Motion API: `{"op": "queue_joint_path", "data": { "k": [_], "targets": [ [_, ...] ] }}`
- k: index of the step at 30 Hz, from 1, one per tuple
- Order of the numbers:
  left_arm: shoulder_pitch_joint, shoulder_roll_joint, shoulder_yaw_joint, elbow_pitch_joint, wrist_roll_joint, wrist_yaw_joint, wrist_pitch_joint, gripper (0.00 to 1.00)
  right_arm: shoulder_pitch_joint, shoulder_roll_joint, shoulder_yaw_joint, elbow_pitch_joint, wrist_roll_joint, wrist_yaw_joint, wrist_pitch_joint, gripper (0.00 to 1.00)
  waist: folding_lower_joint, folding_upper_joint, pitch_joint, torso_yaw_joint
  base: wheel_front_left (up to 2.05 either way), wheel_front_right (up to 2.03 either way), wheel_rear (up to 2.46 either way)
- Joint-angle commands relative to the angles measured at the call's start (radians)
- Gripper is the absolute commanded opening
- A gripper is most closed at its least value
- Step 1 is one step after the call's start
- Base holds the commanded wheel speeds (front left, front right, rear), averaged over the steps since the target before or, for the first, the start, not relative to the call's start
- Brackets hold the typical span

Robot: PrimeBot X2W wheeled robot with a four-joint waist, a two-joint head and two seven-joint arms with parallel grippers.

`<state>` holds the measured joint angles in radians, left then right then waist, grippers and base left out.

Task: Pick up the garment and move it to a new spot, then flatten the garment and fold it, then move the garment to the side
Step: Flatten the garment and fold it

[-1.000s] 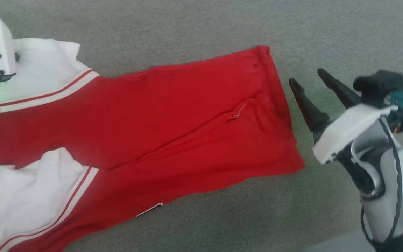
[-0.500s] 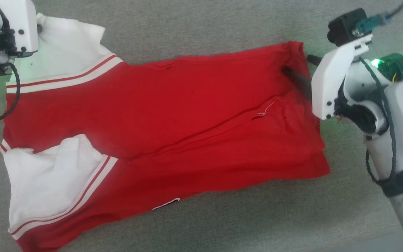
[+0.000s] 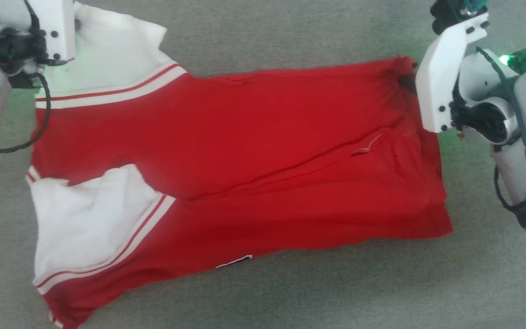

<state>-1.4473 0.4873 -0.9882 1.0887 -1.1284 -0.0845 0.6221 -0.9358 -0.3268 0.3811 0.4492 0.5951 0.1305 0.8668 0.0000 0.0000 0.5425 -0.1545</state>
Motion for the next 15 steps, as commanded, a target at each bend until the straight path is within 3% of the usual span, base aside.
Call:
{"op": "queue_joint_path", "data": {
  "k": [1, 15],
  "targets": [
    [-0.004, -0.009, -0.008, 0.011, 0.003, -0.01, 0.006, 0.0, 0.038, -0.008, 0.012, 0.006, 0.004, 0.0, -0.011, 0.0, 0.0, 0.0, -0.026, 0.027, 0.0, 0.0, 0.0],
    [0.01, -0.049, -0.041, -0.076, 0.007, -0.034, 0.032, 0.0, 0.166, -0.106, -0.084, -0.107, 0.004, 0.0, -0.042, 0.0, 0.0, 0.0, -0.176, 0.151, 0.0, 0.0, 0.0]
  ]
}}
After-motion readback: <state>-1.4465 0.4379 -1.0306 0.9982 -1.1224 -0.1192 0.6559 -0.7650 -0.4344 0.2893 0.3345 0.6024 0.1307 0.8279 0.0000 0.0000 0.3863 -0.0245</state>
